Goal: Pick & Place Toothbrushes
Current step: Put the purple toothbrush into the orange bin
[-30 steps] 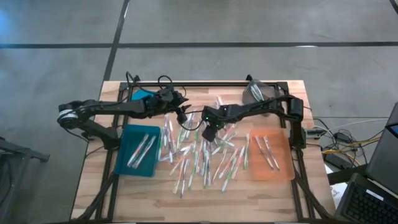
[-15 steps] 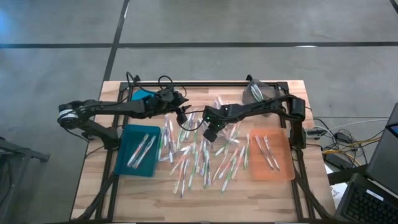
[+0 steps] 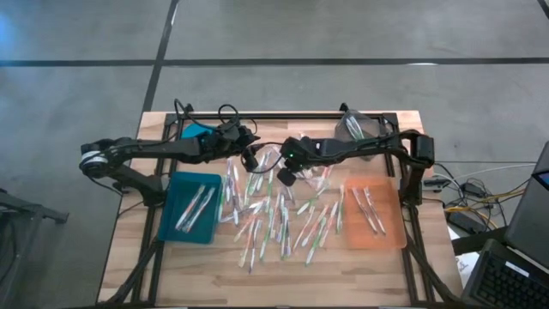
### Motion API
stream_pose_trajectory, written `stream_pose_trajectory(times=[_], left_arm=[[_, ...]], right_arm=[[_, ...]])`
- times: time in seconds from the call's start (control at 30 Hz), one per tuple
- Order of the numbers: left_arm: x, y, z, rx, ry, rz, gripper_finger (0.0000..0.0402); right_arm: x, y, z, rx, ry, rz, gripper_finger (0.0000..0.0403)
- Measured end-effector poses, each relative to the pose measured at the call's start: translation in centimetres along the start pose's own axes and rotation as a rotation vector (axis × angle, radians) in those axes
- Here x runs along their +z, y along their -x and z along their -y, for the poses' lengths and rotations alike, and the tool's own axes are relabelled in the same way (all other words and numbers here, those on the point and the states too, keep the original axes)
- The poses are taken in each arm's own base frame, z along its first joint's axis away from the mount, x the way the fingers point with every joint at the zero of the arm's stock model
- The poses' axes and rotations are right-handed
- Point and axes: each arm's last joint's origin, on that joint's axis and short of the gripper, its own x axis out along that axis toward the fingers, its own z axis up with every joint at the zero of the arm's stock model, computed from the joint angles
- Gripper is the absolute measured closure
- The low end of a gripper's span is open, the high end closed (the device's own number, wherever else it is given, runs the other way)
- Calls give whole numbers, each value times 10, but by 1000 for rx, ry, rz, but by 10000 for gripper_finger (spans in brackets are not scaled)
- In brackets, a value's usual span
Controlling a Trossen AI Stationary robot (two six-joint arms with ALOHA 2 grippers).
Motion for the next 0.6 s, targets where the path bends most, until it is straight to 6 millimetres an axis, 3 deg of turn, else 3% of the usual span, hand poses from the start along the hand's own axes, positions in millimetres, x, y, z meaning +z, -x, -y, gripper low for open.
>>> stream_pose_trajectory(times=[0.33,0.6], left_arm=[[0,0,0,0,-1,-1,252],[0,0,0,1,-1,-1,252]], right_arm=[[13,13,-24,-246,176,294,389],[14,48,-41,-522,341,412,388]])
